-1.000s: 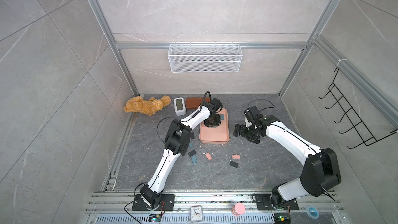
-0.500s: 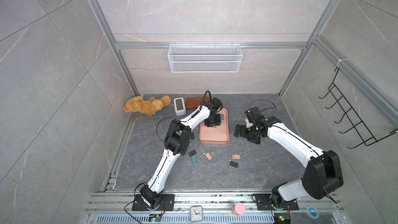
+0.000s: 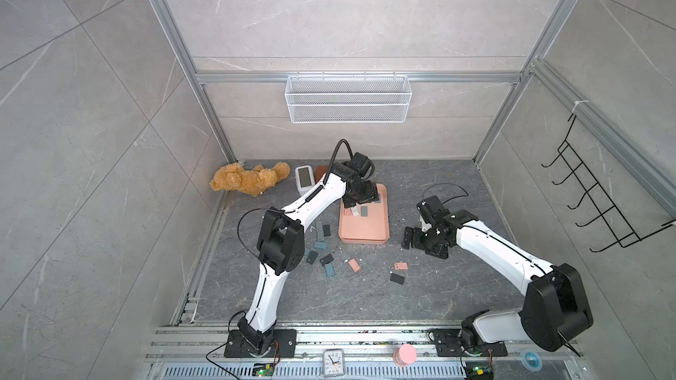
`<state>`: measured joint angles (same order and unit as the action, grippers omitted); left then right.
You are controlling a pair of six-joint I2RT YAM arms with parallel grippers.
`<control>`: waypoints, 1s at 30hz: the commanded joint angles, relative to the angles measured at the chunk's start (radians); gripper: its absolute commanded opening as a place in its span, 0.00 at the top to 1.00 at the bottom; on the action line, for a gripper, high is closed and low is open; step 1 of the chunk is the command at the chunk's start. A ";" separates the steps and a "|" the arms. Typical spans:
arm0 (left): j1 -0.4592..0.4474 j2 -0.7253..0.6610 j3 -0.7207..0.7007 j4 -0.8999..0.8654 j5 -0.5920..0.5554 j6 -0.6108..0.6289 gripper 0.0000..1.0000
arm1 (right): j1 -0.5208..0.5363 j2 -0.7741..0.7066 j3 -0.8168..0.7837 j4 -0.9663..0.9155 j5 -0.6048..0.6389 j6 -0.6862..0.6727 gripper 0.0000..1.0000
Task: Put the eraser in the storage box
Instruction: Adjust the eraser at the center of the board.
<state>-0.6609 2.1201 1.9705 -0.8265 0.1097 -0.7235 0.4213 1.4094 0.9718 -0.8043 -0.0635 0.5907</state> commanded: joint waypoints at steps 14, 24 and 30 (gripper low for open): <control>-0.051 -0.392 -0.545 0.268 0.018 -0.213 0.01 | 0.278 -0.021 -0.170 -0.025 0.114 0.140 0.00; -0.080 -0.436 -0.627 0.298 0.006 -0.257 0.01 | 0.334 0.032 -0.226 0.003 0.136 0.178 0.00; -0.083 -0.425 -0.615 0.299 0.013 -0.258 0.01 | 0.334 0.105 -0.199 0.028 0.147 0.166 0.00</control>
<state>-0.7403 1.7264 1.3411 -0.5438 0.1154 -0.9691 0.7513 1.4811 0.7631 -0.7963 0.0570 0.7422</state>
